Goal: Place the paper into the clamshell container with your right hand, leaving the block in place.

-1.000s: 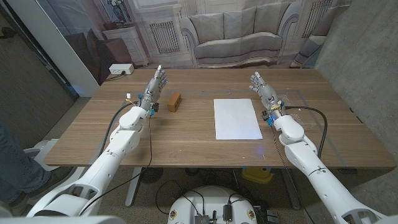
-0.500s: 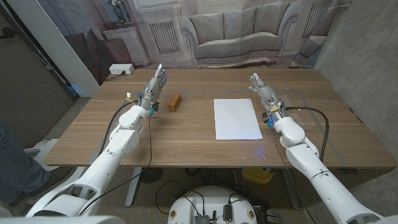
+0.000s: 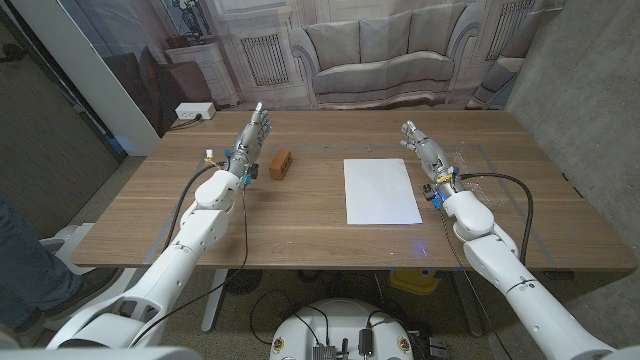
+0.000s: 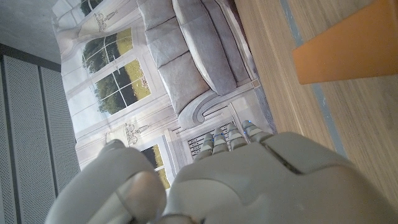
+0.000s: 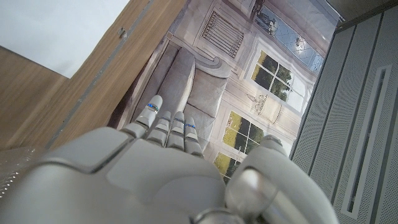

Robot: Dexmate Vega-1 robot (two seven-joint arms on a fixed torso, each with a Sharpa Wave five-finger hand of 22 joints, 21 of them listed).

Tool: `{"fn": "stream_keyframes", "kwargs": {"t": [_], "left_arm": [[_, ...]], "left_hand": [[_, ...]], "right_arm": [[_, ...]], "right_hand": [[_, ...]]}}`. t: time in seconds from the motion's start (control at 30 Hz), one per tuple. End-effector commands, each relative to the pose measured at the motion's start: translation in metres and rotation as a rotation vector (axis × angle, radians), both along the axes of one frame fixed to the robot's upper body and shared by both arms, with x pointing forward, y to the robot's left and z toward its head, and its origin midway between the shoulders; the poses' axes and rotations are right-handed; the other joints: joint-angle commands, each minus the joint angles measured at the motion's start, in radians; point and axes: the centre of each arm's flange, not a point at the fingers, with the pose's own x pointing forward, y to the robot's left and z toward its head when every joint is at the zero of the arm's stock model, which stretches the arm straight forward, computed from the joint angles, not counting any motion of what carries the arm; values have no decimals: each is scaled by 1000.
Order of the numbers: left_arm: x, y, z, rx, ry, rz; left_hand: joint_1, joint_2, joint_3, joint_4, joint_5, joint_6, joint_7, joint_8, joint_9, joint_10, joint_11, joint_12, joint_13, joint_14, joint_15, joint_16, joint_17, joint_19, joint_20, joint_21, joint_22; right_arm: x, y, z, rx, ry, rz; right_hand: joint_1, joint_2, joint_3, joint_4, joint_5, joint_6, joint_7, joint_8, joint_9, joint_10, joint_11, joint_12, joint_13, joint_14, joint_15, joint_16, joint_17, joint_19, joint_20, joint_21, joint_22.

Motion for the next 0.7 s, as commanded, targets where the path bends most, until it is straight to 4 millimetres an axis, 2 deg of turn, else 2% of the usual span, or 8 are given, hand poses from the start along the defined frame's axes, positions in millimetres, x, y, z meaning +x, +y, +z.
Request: {"fn": "stream_keyframes", "kwargs": {"t": [0.03,0.7], "left_arm": [[-8,-8,0,3,-10,3],[-17,-20,0,9,-31,-36]], "left_hand": [[7,3,3,-3,4,-1,2,-1,3,7,0,0,3,4,3,0,2,-1,-40,-1,6],[24,12,7,-11,5,3,0,0,3,10,-6,0,3,6,1,-1,1,-1,-37,-2,5]], "right_arm": [[-10,-2,-2,-45,-17,-17],[-29,-2,-6,-134,-60,-117]], "right_hand": [[5,4,2,-6,-1,6,0,4,4,5,-3,-1,3,7,-1,0,6,12,-42,-2,2],[11,8,3,-10,-1,9,0,4,4,8,-5,-1,3,5,2,-3,5,10,-41,-13,3]]}}
